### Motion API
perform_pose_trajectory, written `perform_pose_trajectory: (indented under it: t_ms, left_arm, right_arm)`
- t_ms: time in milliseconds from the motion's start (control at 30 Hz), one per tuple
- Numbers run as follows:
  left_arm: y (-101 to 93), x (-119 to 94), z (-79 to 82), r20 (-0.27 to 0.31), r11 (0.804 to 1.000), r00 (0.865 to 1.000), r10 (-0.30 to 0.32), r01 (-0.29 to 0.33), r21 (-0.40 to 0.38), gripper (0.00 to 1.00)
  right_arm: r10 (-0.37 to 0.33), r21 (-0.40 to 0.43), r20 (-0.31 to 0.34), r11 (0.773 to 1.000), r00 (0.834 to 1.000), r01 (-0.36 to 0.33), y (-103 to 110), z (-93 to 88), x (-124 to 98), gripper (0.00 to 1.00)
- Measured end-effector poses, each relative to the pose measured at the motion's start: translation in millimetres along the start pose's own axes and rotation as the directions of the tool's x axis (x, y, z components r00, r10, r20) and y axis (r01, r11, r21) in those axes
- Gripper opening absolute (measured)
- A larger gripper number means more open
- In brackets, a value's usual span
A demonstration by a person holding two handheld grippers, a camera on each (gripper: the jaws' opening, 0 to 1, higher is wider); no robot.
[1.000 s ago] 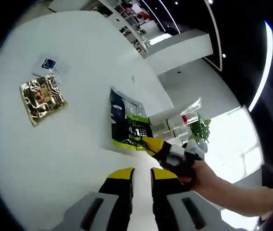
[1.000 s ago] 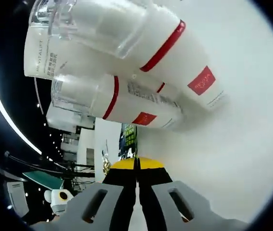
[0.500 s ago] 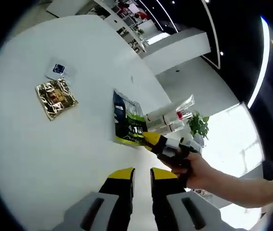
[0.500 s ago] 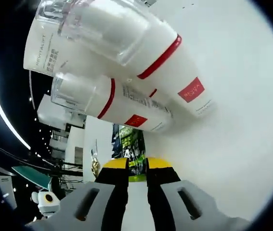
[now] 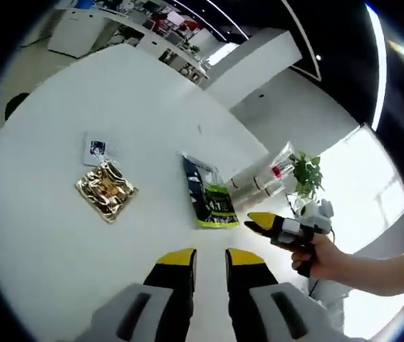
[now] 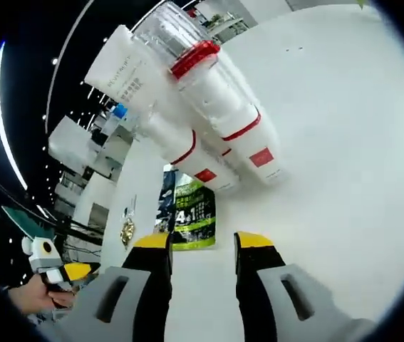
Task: Arrange the skincare products in the storage area until every visible bottle or jar stands upright without overlapping.
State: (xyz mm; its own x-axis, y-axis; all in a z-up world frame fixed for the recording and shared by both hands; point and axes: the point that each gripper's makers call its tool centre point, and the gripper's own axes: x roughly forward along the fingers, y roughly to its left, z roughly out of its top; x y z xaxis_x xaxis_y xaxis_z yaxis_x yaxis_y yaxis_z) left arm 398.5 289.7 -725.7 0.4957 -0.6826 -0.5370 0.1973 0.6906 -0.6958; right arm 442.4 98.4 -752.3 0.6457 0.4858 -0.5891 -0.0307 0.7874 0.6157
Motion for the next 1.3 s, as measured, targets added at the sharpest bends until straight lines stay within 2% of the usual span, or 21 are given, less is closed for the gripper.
perform_pose_trajectory:
  t_ms: [100,167,233,300,333,433,533,600,633,733,767,800,833,933,967,1033,1067,1267,1300]
  left_arm:
    - [11.2,-3.4,14.8,0.011,0.996,0.999,0.044,-0.044,0.077,0.21]
    - [19.2,-4.5,26.4,0.032,0.986,0.996,0.077,-0.081,0.146,0.23]
    - [26.7,-5.1,35.8,0.040,0.970,0.993,0.113,-0.119,0.212,0.27]
    - [33.1,-4.7,43.4,0.042,0.951,0.988,0.151,-0.156,0.267,0.32]
    - [36.4,-4.1,46.8,0.042,0.930,0.984,0.173,-0.177,0.321,0.34]
    - [43.4,-1.2,48.7,0.027,0.887,0.975,0.222,-0.214,0.410,0.42]
    - [53.0,1.5,47.2,0.016,0.860,0.962,0.271,-0.249,0.445,0.47]
    - [62.5,3.9,44.4,-0.003,0.824,0.949,0.315,-0.272,0.497,0.51]
    - [69.4,5.0,43.7,-0.009,0.795,0.937,0.349,-0.291,0.532,0.53]
    - [79.0,10.1,38.1,-0.046,0.748,0.919,0.393,-0.290,0.596,0.55]
    - [84.2,11.1,37.6,-0.053,0.721,0.906,0.419,-0.297,0.626,0.55]
    - [86.2,12.5,37.5,-0.054,0.709,0.902,0.429,-0.299,0.638,0.54]
    - [87.9,15.9,37.2,-0.059,0.710,0.902,0.429,-0.296,0.639,0.54]
    - [93.2,20.7,37.8,-0.072,0.700,0.889,0.452,-0.304,0.647,0.53]
    - [94.5,21.1,38.0,-0.075,0.693,0.885,0.460,-0.305,0.654,0.52]
    - [102.1,24.7,39.3,-0.083,0.666,0.874,0.480,-0.301,0.682,0.52]
    - [103.8,25.7,38.5,-0.091,0.664,0.871,0.484,-0.297,0.686,0.51]
    - [109.4,29.4,33.8,-0.113,0.663,0.859,0.499,-0.295,0.688,0.48]
    - [106.5,31.1,35.0,-0.109,0.690,0.872,0.477,-0.295,0.662,0.47]
  right_arm:
    - [0.030,-0.051,0.028,0.998,0.999,-0.028,11.8,-5.0,-19.2,0.40]
    - [0.051,-0.082,0.025,0.995,0.998,-0.048,18.0,-11.4,-26.5,0.42]
    - [0.055,-0.125,0.033,0.991,0.998,-0.050,22.1,-16.6,-35.4,0.46]
    - [0.058,-0.134,0.036,0.990,0.998,-0.053,27.6,-23.2,-44.7,0.47]
    - [0.064,-0.148,0.042,0.987,0.997,-0.057,29.9,-26.0,-48.7,0.47]
    - [0.078,-0.203,0.036,0.977,0.996,-0.069,41.3,-40.4,-61.6,0.51]
    - [0.091,-0.285,-0.004,0.955,0.996,-0.089,51.3,-58.6,-74.2,0.53]
    - [0.096,-0.315,-0.011,0.944,0.995,-0.095,56.4,-65.4,-81.7,0.54]
    - [0.098,-0.323,-0.015,0.941,0.995,-0.097,58.2,-67.6,-84.7,0.54]
    - [0.099,-0.340,-0.012,0.936,0.995,-0.097,61.0,-69.1,-95.2,0.54]
    - [0.099,-0.334,-0.003,0.938,0.995,-0.095,61.1,-67.7,-98.9,0.54]
    - [0.103,-0.326,0.002,0.940,0.995,-0.096,61.9,-66.7,-101.0,0.54]
    - [0.105,-0.322,0.006,0.942,0.994,-0.097,62.8,-65.8,-103.5,0.54]
    - [0.107,-0.333,0.010,0.938,0.994,-0.098,65.6,-63.5,-107.8,0.54]
    - [0.106,-0.337,0.010,0.937,0.994,-0.097,65.8,-62.7,-108.8,0.54]
    - [0.110,-0.339,0.013,0.936,0.994,-0.099,67.7,-60.0,-112.3,0.53]
    - [0.110,-0.339,0.016,0.936,0.994,-0.098,68.3,-58.9,-113.8,0.53]
    - [0.111,-0.351,0.035,0.932,0.993,-0.092,71.5,-54.1,-123.2,0.52]
    - [0.110,-0.352,0.038,0.932,0.993,-0.090,71.5,-54.0,-124.3,0.52]
